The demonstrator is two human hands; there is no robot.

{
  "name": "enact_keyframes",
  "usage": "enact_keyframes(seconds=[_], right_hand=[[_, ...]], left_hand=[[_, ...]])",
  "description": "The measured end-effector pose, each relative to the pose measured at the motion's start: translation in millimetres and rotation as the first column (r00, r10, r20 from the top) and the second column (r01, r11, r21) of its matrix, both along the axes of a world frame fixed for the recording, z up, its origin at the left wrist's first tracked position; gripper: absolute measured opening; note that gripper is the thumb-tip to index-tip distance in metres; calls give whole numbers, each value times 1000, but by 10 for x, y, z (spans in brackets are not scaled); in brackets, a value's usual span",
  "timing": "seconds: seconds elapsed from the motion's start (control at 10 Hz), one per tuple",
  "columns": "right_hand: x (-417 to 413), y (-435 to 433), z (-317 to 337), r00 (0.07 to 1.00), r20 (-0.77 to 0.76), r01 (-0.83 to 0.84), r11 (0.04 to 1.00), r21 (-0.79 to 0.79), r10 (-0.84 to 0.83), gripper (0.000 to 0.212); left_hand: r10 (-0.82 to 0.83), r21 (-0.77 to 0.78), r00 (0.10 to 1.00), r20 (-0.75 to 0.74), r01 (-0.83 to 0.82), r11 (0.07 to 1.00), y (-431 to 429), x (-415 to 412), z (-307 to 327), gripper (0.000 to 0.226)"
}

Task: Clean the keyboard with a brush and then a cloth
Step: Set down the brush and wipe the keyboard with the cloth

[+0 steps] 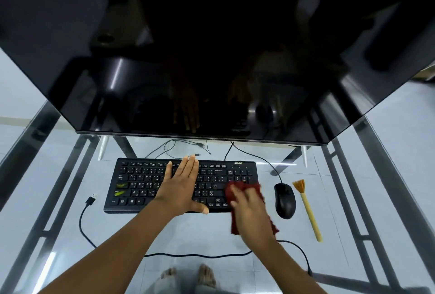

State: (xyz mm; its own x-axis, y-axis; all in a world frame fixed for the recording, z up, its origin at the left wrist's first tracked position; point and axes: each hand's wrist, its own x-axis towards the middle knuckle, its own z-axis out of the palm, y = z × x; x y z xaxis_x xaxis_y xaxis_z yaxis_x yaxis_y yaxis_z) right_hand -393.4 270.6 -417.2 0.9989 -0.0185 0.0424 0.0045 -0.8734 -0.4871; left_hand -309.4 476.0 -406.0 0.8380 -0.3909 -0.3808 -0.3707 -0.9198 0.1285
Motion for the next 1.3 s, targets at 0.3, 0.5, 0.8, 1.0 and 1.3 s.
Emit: enact_keyframes(seconds=[0.3, 0.5, 0.8, 1.0, 1.3], right_hand=[[369, 112, 60, 976, -27, -219, 970, -110, 217, 28], [595, -153, 69, 991, 89, 102, 991, -81, -95, 36], [851, -127, 100, 974, -47, 206, 956, -210, -220, 32], [739, 22, 169, 995, -67, -86, 983, -160, 76, 29], [646, 114, 120, 982, -7, -188, 978, -92, 189, 33]], left_hand=[[3, 4, 1000, 3, -3, 1000, -1, 1, 15, 135], [1, 5, 1000, -2, -1, 1000, -3, -7, 21, 135], [-2, -26, 1000, 11, 2, 1000, -32, 7, -16, 137], [24, -51, 1000, 4, -23, 998, 5, -25, -51, 137], [17, 9, 1000, 19, -17, 1000, -67, 45, 56, 137]])
